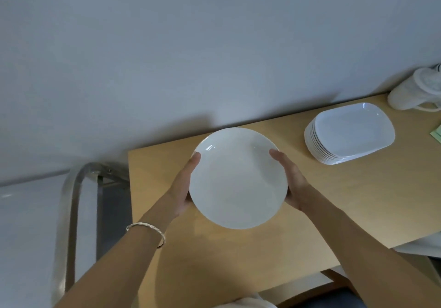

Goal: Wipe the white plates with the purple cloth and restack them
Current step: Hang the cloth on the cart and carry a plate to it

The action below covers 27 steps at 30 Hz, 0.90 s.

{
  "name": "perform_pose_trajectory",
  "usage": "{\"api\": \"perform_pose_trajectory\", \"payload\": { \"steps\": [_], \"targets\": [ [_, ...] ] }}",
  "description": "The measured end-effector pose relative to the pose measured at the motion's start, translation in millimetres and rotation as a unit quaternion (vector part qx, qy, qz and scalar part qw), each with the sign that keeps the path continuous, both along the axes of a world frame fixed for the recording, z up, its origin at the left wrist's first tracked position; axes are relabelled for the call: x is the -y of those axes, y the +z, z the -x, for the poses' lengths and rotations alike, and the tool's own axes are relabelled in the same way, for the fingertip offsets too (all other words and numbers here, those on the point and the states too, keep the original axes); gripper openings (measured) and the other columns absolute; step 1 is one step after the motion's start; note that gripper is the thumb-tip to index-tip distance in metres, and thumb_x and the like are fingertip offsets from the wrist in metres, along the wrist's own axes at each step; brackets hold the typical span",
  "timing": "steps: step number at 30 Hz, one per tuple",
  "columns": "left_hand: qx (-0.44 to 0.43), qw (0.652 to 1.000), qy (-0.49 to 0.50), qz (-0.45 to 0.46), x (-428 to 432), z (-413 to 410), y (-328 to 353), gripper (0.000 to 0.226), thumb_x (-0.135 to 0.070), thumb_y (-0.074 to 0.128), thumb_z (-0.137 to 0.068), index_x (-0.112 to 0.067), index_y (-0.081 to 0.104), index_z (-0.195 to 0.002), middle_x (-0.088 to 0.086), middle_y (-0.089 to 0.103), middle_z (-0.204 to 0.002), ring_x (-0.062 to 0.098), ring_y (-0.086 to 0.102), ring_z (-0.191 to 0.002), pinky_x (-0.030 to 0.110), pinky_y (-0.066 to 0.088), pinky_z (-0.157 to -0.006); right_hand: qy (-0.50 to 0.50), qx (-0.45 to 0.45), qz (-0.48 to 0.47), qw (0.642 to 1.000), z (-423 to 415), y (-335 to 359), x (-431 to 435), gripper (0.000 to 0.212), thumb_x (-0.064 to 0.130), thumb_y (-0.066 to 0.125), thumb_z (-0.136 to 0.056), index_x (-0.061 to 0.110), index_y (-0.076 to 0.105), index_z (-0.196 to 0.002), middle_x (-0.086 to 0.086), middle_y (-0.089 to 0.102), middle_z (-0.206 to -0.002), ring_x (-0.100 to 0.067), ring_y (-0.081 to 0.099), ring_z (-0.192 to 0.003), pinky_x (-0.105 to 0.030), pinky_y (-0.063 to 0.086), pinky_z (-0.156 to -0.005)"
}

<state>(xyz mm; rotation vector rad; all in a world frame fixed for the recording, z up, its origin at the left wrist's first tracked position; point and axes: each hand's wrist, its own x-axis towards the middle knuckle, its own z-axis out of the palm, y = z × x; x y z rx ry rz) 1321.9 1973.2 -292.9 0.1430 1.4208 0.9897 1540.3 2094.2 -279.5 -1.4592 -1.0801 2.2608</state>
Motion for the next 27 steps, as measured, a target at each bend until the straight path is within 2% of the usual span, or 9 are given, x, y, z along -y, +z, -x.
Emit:
{"api": "perform_pose_trajectory", "payload": {
  "steps": [3, 7, 10, 14, 18, 23, 27],
  "targets": [
    [0.002, 1.0, 0.014, 0.006, 4, 1, 0, 0.041, -0.061, 0.044, -0.095, -0.034, 0.065, -0.119, -0.001, 0.074, -0.112, 0.026, 0.065, -0.112, 0.049, 0.046, -0.105, -0.022, 0.011, 0.001, 1.0, 3, -1, 5, 0.047, 0.053, 0.059, -0.076, 0.027, 0.062, -0.114, -0.007, 0.071, -0.106, -0.033, 0.065, -0.1, -0.05, 0.05, -0.088],
    [0.001, 0.999, 0.041, 0.011, 21, 10, 7, 0.038, -0.057, 0.042, -0.097, -0.032, 0.066, -0.115, -0.002, 0.076, -0.103, 0.024, 0.067, -0.106, 0.041, 0.051, -0.093, -0.013, 0.007, 0.0, 1.0, 18, 4, 18, 0.051, 0.055, 0.058, -0.074, 0.026, 0.062, -0.116, -0.007, 0.071, -0.105, -0.033, 0.065, -0.099, -0.047, 0.052, -0.082],
    [-0.007, 0.999, 0.051, -0.002, 39, 32, 22, 0.044, -0.061, 0.044, -0.095, -0.032, 0.065, -0.12, -0.001, 0.074, -0.111, 0.026, 0.065, -0.112, 0.046, 0.048, -0.102, -0.004, 0.0, -0.012, 1.0, 42, 21, 30, 0.047, 0.053, 0.057, -0.079, 0.025, 0.063, -0.116, -0.006, 0.071, -0.106, -0.031, 0.065, -0.099, -0.044, 0.052, -0.081],
    [-0.029, 0.996, 0.078, -0.027, 73, 77, 52, 0.049, -0.063, 0.044, -0.095, -0.029, 0.064, -0.123, 0.002, 0.074, -0.114, 0.026, 0.065, -0.112, 0.047, 0.048, -0.102, 0.026, -0.024, -0.037, 0.999, 89, 58, 59, 0.038, 0.047, 0.048, -0.09, 0.024, 0.064, -0.116, -0.006, 0.071, -0.107, -0.029, 0.067, -0.098, -0.043, 0.051, -0.086],
    [-0.049, 0.991, 0.111, -0.053, 131, 132, 79, 0.048, -0.063, 0.044, -0.095, -0.027, 0.068, -0.115, 0.005, 0.076, -0.107, 0.031, 0.065, -0.11, 0.054, 0.046, -0.103, 0.055, -0.043, -0.06, 0.996, 151, 90, 109, 0.038, 0.045, 0.049, -0.09, 0.022, 0.064, -0.116, -0.006, 0.071, -0.108, -0.027, 0.068, -0.094, -0.04, 0.051, -0.082],
    [-0.071, 0.988, 0.127, -0.059, 230, 214, 106, 0.045, -0.065, 0.044, -0.093, -0.033, 0.066, -0.115, 0.002, 0.076, -0.105, 0.03, 0.067, -0.105, 0.049, 0.052, -0.09, 0.067, -0.064, -0.061, 0.994, 236, 106, 195, 0.043, 0.046, 0.055, -0.086, 0.019, 0.064, -0.118, -0.009, 0.07, -0.107, -0.031, 0.066, -0.093, -0.043, 0.05, -0.083],
    [-0.089, 0.981, 0.171, -0.032, 314, 273, 117, 0.047, -0.067, 0.045, -0.092, -0.032, 0.065, -0.117, 0.004, 0.075, -0.108, 0.033, 0.066, -0.107, 0.054, 0.048, -0.098, 0.096, -0.063, -0.035, 0.993, 311, 108, 264, 0.042, 0.046, 0.059, -0.083, 0.018, 0.064, -0.115, -0.011, 0.071, -0.101, -0.034, 0.065, -0.091, -0.046, 0.052, -0.082]
  ]
}}
